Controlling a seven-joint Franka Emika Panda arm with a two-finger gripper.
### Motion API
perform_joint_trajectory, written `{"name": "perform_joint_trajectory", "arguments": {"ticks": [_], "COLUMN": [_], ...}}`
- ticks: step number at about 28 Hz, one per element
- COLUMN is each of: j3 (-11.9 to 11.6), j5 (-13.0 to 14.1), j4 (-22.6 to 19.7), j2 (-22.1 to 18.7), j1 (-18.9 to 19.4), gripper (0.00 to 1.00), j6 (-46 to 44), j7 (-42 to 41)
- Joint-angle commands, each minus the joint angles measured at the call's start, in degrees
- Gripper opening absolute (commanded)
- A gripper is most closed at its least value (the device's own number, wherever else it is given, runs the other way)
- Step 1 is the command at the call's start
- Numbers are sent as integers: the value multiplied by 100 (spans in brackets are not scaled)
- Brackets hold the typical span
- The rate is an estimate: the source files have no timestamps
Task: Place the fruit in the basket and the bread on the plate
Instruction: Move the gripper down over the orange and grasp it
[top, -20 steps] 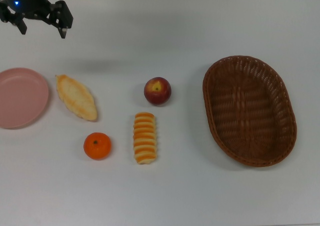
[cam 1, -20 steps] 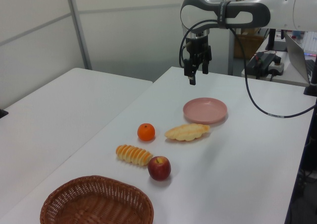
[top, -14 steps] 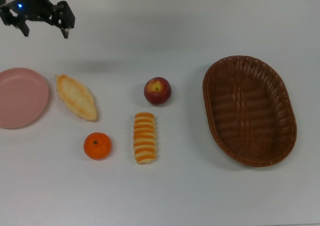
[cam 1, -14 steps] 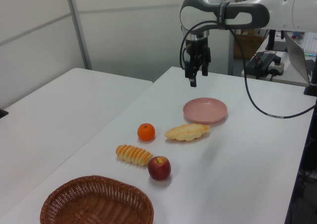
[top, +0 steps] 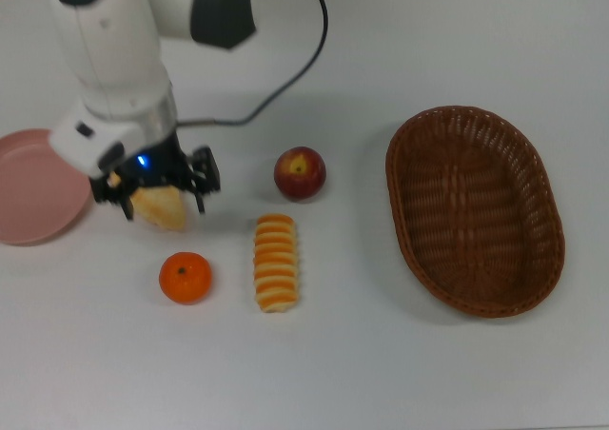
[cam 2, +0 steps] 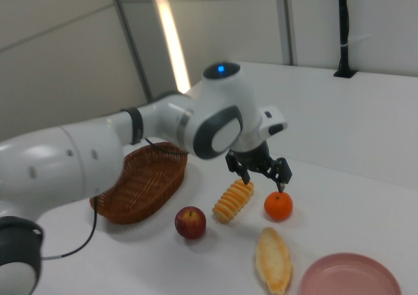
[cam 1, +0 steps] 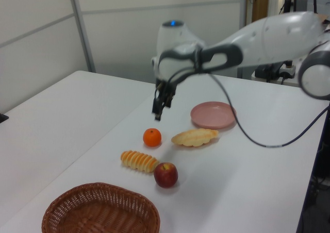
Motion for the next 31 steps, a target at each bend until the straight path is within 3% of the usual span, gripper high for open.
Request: {"name": "perform_joint_trajectory", "arguments": {"ticks": [1, 10, 14, 18, 28, 31], "j3": [-57, -66, -74, -92, -109, -101], "j5": [-16, -42, -208, -551, -701, -893], "j4": [34, 34, 34, 34, 51, 42], "j2": [430, 738, 826, 923, 1090, 1099], "j1": [232, 302, 302, 302, 302, 302], "gripper": [100, 100, 100, 100, 100, 100], "j6": [567, 1269, 1473, 1569, 1596, 1596], "j7": [9, 9, 9, 18, 9, 9]}}
